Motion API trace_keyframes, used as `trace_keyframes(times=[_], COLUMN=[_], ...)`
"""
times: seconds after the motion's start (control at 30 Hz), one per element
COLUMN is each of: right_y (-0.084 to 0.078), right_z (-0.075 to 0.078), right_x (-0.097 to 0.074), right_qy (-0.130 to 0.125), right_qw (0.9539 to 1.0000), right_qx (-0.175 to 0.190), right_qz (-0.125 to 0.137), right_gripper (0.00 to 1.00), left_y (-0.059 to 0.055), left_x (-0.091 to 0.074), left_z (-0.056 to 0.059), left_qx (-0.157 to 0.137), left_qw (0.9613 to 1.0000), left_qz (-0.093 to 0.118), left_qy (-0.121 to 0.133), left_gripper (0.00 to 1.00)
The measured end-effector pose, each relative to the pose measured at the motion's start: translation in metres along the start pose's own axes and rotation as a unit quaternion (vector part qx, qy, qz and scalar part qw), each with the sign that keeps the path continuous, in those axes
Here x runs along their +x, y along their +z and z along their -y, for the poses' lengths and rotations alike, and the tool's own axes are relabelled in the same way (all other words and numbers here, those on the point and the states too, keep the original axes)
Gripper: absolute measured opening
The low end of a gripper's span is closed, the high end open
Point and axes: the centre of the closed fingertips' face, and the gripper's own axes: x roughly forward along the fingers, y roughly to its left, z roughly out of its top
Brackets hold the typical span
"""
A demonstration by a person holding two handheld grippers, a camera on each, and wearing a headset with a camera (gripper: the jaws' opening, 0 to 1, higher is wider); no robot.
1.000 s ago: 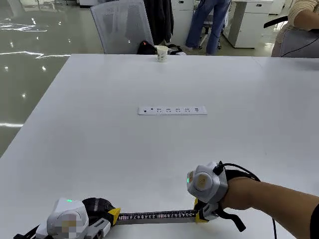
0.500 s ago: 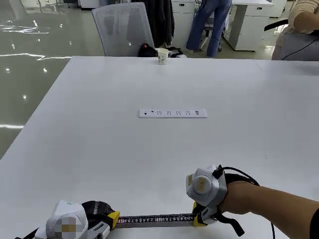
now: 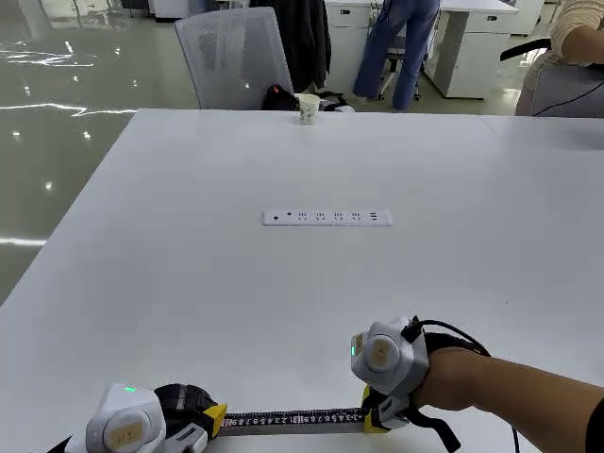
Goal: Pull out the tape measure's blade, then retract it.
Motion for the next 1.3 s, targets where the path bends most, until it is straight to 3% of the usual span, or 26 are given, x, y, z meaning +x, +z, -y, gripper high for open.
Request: trace_keyframes(times=[1.3], right_y=[0.010], right_z=[0.000], right_x=[0.004], right_qy=[-0.001], right_qw=[1.0000], right_qx=[0.001], right_qz=[-0.004], right_gripper=[0.11], left_y=[0.001], left_x=[0.001], left_z=[-0.001], left_qx=[0.000], left_qw=[1.0000], left_qz=[0.001], left_qy=[-0.001], left_gripper=[0.61])
